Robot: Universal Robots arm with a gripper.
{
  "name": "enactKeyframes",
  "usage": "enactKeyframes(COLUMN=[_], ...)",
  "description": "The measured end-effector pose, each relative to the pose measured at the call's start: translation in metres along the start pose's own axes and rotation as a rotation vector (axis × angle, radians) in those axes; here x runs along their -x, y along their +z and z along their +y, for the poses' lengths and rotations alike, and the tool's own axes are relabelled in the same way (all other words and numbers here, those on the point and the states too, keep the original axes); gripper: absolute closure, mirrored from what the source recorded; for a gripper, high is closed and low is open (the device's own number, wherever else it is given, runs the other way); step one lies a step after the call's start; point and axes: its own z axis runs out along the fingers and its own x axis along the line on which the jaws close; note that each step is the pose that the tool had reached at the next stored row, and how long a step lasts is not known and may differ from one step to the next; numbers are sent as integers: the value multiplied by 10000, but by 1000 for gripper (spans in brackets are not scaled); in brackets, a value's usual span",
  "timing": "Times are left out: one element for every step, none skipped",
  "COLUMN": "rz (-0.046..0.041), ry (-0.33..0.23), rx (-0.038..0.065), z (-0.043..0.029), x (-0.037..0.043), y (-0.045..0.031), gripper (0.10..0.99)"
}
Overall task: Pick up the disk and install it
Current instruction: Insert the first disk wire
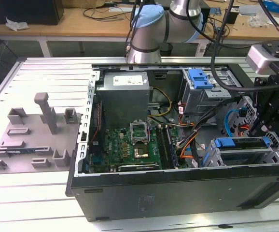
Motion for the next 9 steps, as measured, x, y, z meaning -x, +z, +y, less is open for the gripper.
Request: enactKeyframes(rz=[0,0,1,1,1,1,1,1,0], ry=[-24,-60,-78,-92,-101,-102,-104,-104,-105], rx=[0,-1,-1,-1,-2,-2,-2,-1,-1], z=[0,0,0,0,0,0,0,0,0], x=[0,0,0,0,0,0,0,0,0], y=[1,2,2,2,2,2,4,11,13], gripper=[918,918,918,918,918,918,918,918,918])
